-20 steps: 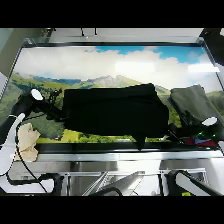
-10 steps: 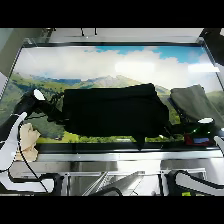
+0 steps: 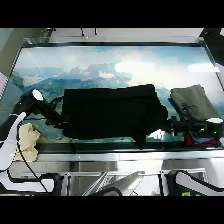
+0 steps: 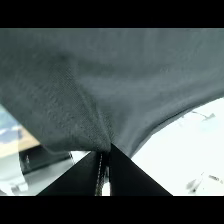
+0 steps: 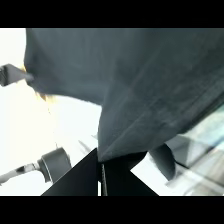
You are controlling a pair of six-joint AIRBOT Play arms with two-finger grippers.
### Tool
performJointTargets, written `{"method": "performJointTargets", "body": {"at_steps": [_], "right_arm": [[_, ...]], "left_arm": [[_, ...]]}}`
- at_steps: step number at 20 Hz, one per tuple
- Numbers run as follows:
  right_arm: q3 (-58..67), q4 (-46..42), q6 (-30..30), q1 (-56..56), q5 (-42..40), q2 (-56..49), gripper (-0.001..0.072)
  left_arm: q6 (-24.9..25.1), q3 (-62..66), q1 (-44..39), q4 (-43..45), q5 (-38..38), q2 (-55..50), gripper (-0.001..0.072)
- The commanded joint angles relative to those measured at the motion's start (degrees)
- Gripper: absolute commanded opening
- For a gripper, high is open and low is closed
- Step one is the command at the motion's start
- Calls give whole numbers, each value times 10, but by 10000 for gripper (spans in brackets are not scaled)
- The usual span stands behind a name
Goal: Fold the shirts.
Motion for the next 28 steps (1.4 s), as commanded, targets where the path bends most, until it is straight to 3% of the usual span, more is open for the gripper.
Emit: {"method": "performJointTargets", "body": {"at_steps": [1,4,9,13,20,26,27,28], "right_arm": [[25,7,5,-66,12,11,19],[30,18,4,-71,-4,8,19],[73,170,-39,-62,-28,-26,19],[207,174,-37,33,-83,-118,19],[439,173,-19,136,-183,-357,19],[480,172,-24,141,-192,-455,20],[482,171,-26,139,-189,-454,39],[492,171,-40,134,-174,-449,115]], "left_arm": [[4,0,32,0,-24,13,12],[14,0,60,-1,-23,33,12],[15,8,65,-11,8,34,12],[14,121,62,-106,11,-7,12],[-25,337,53,-104,11,-182,12],[-34,459,40,-104,2,-309,12],[-35,473,40,-105,-8,-319,13],[-41,489,40,-105,-20,-325,14]]}}
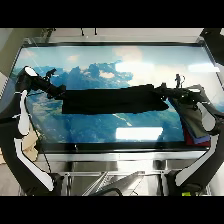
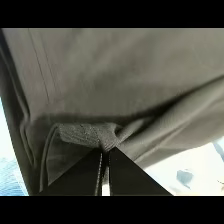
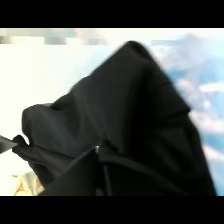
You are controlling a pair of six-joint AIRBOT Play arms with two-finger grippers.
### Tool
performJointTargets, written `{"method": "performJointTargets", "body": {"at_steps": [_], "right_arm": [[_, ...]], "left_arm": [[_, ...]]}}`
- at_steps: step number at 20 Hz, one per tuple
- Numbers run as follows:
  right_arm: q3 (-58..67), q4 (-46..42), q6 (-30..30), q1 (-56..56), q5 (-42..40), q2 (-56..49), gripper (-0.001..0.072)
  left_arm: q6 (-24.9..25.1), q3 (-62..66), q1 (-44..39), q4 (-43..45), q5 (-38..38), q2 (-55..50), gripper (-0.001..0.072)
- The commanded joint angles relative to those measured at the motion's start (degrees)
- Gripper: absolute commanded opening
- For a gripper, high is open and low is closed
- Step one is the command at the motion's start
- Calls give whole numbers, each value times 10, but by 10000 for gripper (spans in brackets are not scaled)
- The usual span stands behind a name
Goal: Fold the shirts.
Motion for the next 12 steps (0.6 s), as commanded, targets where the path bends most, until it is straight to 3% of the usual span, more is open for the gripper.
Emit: {"method": "performJointTargets", "body": {"at_steps": [1,2,3,4,6,7,8,9,12], "right_arm": [[32,-2,-37,-11,33,-8,115],[50,-12,-47,-21,54,2,128],[68,-36,-46,-30,64,13,281],[85,-68,-46,-37,69,25,432],[97,-135,-46,-43,71,46,528],[97,-172,-46,-42,71,52,530],[97,-216,-46,-38,73,52,638],[97,-265,-41,-33,75,50,698],[97,-313,-16,-16,90,30,697]], "left_arm": [[-15,68,-3,-7,-34,-41,40],[-15,86,-3,-6,-42,-41,395],[-22,108,-3,-6,-49,-40,684],[-24,124,-3,-6,-54,-38,687],[-28,128,-3,-7,-51,-24,686],[-30,115,-3,-7,-46,-12,685],[-30,89,-3,-8,-39,5,686],[-30,66,-3,-9,-33,21,686],[-30,14,-7,-61,-43,50,685]]}}
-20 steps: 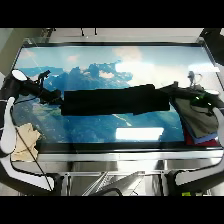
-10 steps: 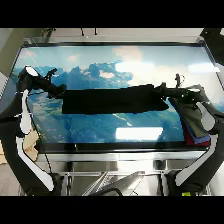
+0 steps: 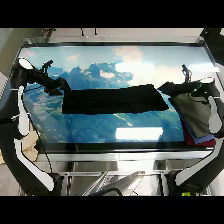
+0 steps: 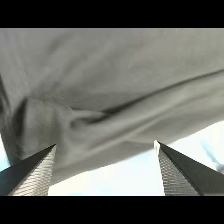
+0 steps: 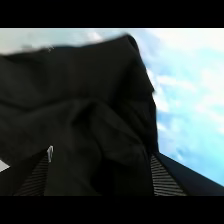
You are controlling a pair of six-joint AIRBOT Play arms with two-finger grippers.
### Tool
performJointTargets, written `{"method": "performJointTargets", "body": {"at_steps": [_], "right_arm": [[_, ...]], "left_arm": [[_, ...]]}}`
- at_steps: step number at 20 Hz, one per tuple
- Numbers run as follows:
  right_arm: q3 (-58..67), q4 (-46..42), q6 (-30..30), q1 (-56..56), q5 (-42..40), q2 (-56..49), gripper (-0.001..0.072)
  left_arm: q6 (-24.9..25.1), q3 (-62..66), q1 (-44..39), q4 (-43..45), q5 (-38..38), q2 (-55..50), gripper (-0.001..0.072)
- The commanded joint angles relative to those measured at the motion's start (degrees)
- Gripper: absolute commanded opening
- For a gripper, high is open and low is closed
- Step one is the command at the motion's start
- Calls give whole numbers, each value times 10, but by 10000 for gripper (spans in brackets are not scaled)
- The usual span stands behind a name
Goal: Fold the shirts.
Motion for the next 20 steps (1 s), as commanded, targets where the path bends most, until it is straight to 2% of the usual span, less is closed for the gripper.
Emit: {"method": "performJointTargets", "body": {"at_steps": [1,3,4,5,6,7,8,9,10,14,16,18,20], "right_arm": [[4,-77,16,15,16,-19,697],[4,-76,16,22,16,-39,697],[4,-76,16,24,16,-47,697],[4,-73,16,28,17,-54,696],[4,-64,16,32,18,-57,693],[4,-47,15,34,23,-59,580],[4,-31,7,36,28,-58,307],[5,-10,0,39,33,-58,85],[7,5,-3,39,41,-56,18],[42,15,17,38,99,-11,19],[65,15,39,38,150,26,19],[86,15,51,38,191,63,19],[105,16,53,33,213,99,18]], "left_arm": [[1,-54,-8,-63,-1,35,685],[5,-77,-26,-74,4,45,660],[5,-80,-38,-74,3,45,469],[5,-80,-50,-75,4,43,200],[8,-80,-66,-75,9,43,7],[10,-79,-83,-75,18,43,12],[10,-80,-105,-75,31,43,12],[10,-80,-127,-75,45,43,13],[10,-80,-156,-75,70,43,12],[9,-79,-270,-74,235,15,12],[-16,-73,-325,-74,307,-27,12],[-40,-42,-371,-74,341,-80,12],[-78,12,-408,-75,344,-132,12]]}}
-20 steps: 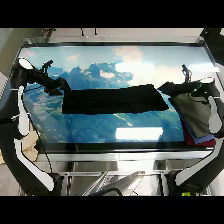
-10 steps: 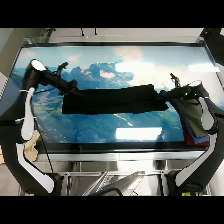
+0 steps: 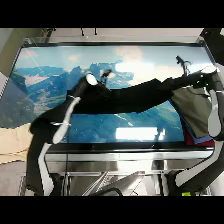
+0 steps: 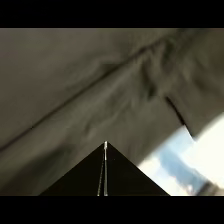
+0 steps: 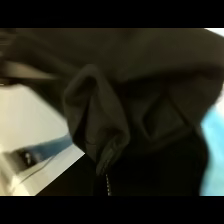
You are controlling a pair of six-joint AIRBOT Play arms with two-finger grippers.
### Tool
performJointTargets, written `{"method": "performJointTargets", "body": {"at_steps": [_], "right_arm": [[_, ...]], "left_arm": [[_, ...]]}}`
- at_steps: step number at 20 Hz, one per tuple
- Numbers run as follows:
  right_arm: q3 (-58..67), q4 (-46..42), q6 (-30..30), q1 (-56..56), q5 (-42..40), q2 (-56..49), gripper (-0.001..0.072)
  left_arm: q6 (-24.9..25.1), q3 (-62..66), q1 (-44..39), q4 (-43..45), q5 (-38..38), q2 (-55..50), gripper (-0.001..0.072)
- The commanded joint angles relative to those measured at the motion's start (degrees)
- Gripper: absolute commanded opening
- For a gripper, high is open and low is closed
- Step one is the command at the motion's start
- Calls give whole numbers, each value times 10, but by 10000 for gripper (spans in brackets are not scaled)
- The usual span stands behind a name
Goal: Fold the shirts.
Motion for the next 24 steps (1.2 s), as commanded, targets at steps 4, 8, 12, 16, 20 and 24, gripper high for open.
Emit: {"method": "performJointTargets", "body": {"at_steps": [4,8,12,16,20,24], "right_arm": [[53,6,15,-21,51,80,18],[53,10,25,-21,50,80,18],[52,16,42,9,38,76,19],[52,16,53,118,-39,70,19],[52,14,50,304,-196,9,20],[52,21,19,481,-377,-96,330]], "left_arm": [[-80,109,-116,-46,71,-114,12],[-73,74,-115,-137,92,-84,12],[23,74,-22,-165,-82,16,12],[30,74,114,-166,-205,150,12],[31,51,211,-166,-213,236,12],[68,-21,245,-166,-209,295,12]]}}
